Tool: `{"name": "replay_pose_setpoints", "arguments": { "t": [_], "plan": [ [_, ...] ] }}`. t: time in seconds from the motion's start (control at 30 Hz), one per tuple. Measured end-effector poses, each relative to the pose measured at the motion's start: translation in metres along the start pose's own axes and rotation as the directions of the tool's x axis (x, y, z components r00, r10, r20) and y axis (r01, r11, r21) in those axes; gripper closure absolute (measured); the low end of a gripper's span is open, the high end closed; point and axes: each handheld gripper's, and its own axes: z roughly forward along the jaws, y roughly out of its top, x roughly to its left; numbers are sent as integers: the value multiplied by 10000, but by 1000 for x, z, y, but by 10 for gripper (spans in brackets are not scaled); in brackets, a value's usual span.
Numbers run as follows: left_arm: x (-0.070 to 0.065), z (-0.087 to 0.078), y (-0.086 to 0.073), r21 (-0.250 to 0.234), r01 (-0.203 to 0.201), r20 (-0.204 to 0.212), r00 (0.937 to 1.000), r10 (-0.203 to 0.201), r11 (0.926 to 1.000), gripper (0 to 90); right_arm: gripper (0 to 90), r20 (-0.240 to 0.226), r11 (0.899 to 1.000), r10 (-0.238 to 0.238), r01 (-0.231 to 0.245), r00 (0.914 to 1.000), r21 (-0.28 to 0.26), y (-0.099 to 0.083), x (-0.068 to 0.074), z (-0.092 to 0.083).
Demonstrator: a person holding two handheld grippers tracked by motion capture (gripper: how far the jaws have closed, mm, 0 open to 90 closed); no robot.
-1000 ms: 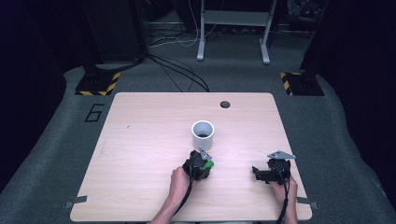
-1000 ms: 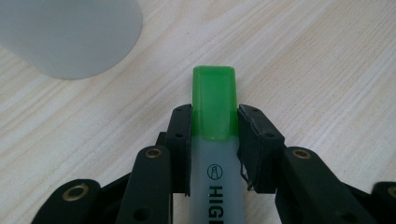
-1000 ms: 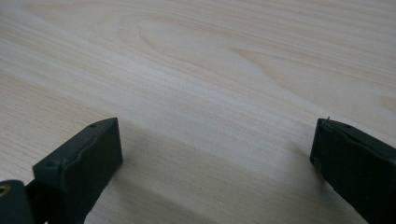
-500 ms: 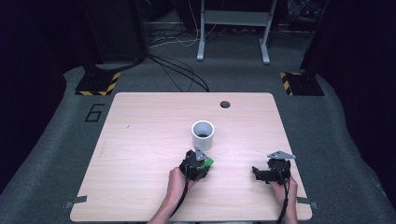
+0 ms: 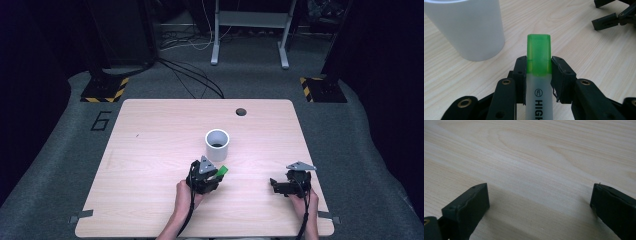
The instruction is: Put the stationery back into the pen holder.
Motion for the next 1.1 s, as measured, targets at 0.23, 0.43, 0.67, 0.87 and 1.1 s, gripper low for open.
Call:
{"name": "replay_pose_setpoints", "arguments": {
  "t": [0.23, 0.43, 0.67, 0.87, 1.1],
  "plan": [
    [1, -10, 0, -388, -65, -71, 10000, 62, 9992, 670, 17, -3, 10000, -1, 1, 10000, 6, 0, 0, 0],
    [2, -17, 1, -684, -4, -85, 10000, -1, 9977, 670, 18, -3, 10000, -7, 7, 10000, 39, 0, 0, 0],
    [8, -26, 1, -995, 199, -136, 9997, -213, 9948, 670, 18, 0, 10000, 1, -1, 10000, 13, 0, 0, 0],
    [13, -33, 2, -1231, 249, -222, 9994, -279, 9921, 670, 18, 1, 10000, -6, 6, 10000, 34, 0, 0, 0],
    [20, -42, 6, -1440, 222, -374, 9989, -279, 9893, 670, 18, 3, 10000, -5, 5, 10000, 20, 0, 0, 0]
  ]
}}
